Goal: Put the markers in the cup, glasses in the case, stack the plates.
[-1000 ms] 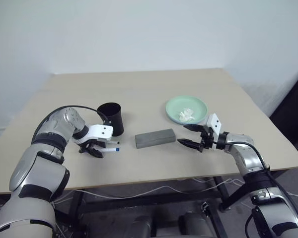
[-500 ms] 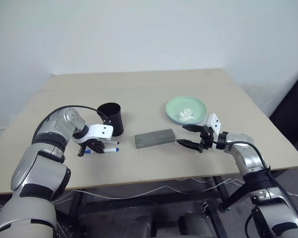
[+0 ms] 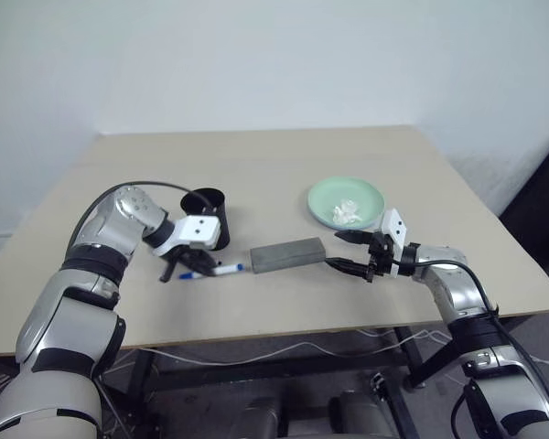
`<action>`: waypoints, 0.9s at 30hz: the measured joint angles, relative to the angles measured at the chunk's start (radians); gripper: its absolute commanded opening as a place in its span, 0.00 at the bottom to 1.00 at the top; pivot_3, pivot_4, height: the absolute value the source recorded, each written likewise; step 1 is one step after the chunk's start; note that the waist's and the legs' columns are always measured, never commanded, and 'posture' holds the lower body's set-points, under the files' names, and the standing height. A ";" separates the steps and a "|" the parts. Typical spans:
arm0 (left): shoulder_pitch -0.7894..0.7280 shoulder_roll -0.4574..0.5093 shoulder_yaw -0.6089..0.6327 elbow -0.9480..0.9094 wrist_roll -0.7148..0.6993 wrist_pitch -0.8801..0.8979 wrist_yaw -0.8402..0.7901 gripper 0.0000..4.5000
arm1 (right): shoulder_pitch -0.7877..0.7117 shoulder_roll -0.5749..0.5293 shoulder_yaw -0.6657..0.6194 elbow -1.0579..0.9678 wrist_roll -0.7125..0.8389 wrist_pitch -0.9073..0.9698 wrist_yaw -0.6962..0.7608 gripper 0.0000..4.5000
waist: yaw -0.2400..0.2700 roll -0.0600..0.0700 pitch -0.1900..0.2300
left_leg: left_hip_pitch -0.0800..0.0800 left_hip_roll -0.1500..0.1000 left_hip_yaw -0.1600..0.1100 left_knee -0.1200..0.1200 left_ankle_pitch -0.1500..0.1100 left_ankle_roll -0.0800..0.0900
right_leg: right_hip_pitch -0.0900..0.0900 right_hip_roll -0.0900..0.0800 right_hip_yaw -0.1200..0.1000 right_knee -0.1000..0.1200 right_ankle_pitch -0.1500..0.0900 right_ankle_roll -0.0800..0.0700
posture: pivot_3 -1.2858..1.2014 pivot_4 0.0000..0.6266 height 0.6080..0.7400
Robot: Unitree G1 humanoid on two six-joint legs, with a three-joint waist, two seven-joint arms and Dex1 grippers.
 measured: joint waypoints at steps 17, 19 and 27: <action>0.022 -0.122 0.486 -0.198 -0.264 0.228 0.571 0.01 | -0.013 0.000 0.005 -0.001 -0.001 -0.001 0.008 0.83 | 0.000 0.000 0.000 | 0.005 0.000 0.000 -0.002 0.000 -0.001 | 0.000 0.002 0.000 0.002 0.001 0.003 | 0.52 0.00 1.00; 0.028 -0.128 0.525 -0.171 -0.268 0.217 0.643 0.01 | -0.022 0.000 0.005 0.001 -0.002 -0.001 0.008 0.83 | 0.000 0.000 0.000 | 0.005 0.000 0.000 -0.003 0.000 -0.001 | 0.000 0.002 0.000 0.002 0.001 0.003 | 0.52 0.00 1.00; 0.115 -0.154 0.596 -0.137 -0.275 0.186 0.770 0.01 | -0.036 -0.002 0.011 0.003 -0.003 -0.002 0.011 0.83 | 0.001 0.000 0.000 | 0.004 -0.002 0.000 -0.003 0.000 -0.001 | 0.001 0.001 0.001 0.001 0.002 0.003 | 0.52 0.00 1.00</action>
